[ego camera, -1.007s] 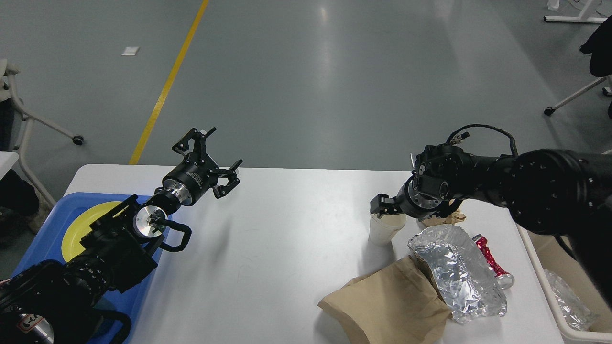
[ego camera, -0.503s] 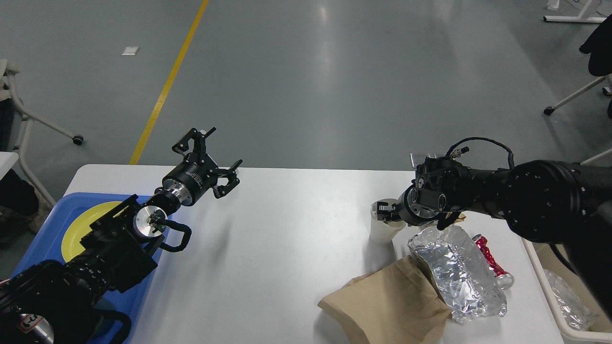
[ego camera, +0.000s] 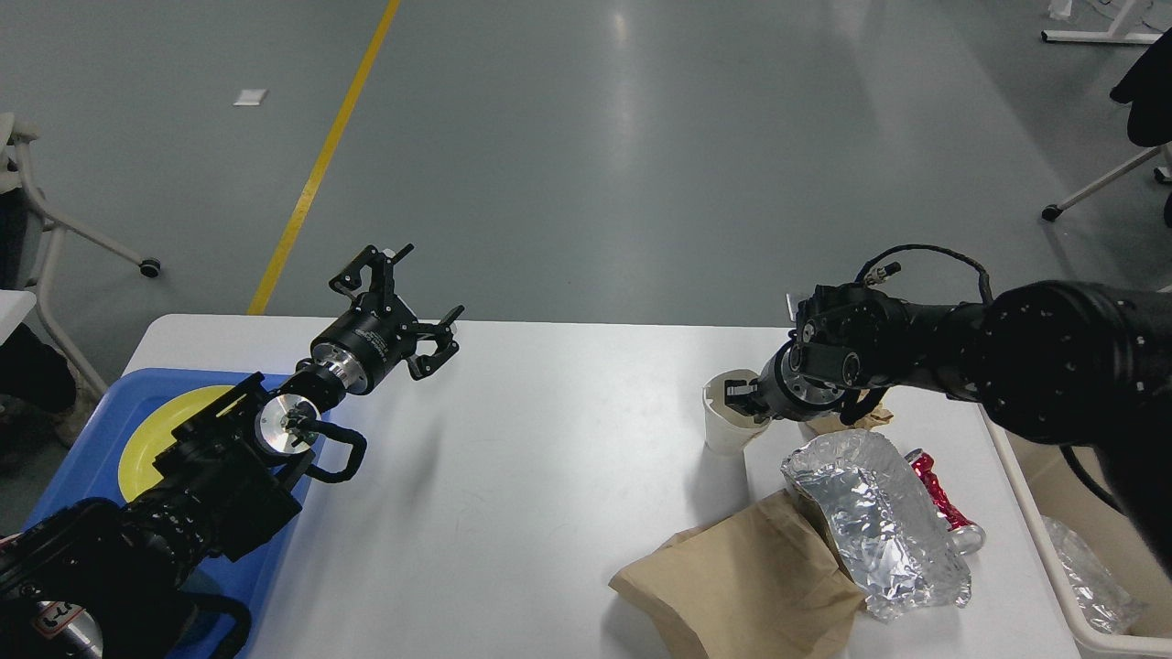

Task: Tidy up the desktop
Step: 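Grasp the paper cup with the right gripper and lift it, then carry the paper cup over the white bin and release it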

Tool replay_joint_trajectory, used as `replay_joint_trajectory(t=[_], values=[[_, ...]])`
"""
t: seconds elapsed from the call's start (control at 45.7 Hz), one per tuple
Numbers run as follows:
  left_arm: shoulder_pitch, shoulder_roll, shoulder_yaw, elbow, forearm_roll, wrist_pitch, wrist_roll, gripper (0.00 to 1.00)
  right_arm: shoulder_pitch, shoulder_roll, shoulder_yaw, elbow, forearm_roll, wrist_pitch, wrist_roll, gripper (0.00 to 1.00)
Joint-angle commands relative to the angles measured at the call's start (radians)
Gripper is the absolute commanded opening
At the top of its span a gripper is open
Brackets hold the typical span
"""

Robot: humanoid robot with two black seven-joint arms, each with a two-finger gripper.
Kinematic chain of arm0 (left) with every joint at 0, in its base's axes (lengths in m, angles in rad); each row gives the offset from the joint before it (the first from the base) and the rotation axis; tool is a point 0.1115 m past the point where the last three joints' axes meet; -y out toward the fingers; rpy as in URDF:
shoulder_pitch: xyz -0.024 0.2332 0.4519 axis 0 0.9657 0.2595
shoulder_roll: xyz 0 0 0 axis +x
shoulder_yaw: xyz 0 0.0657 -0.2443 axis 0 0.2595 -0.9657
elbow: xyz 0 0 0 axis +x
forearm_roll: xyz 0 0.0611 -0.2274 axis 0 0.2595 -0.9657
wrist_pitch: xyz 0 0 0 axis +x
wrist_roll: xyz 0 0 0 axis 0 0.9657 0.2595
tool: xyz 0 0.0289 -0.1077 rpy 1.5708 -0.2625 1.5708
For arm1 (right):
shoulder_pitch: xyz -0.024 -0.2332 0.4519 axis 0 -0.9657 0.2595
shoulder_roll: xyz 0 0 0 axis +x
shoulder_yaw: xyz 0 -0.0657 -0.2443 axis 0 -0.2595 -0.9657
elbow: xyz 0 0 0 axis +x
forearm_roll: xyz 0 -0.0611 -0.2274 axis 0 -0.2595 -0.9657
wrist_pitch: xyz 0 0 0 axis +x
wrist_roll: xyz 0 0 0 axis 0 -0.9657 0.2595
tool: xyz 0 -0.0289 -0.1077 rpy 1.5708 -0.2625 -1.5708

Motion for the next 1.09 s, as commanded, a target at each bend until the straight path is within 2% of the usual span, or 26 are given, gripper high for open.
replay_joint_trajectory(t=[0.0,0.131,0.35,0.46,0.657,0.919,0.985,1.073], values=[[0.0,0.0,0.001,0.0,0.0,0.0,0.001,0.97,0.06,-0.02,0.014,0.023,0.0,0.066,0.0,0.0],[0.0,0.0,0.0,0.0,0.0,0.0,0.0,0.97,0.155,-0.063,0.02,0.054,0.0,0.175,0.0,0.0],[0.001,0.0,0.0,0.0,0.0,0.0,0.0,0.97,0.379,-0.164,0.02,0.092,0.0,0.477,0.008,0.0],[0.0,0.0,0.001,0.0,0.0,0.0,0.0,0.97,0.488,-0.216,0.009,0.092,-0.001,0.583,0.006,0.0],[0.0,0.0,0.001,0.0,0.0,0.0,0.0,0.97,0.648,-0.286,-0.089,0.077,-0.011,0.583,0.0,0.0],[0.0,0.0,0.0,0.0,0.0,0.0,0.0,0.97,0.658,-0.342,-0.282,-0.065,-0.055,0.583,-0.003,0.0],[0.0,0.0,0.0,0.0,0.0,0.0,0.0,0.97,0.648,-0.381,-0.31,-0.072,-0.067,0.511,-0.003,0.0],[0.0,0.0,0.001,0.0,0.0,0.0,0.0,0.97,0.606,-0.439,-0.347,-0.07,-0.098,0.361,-0.004,0.0]])
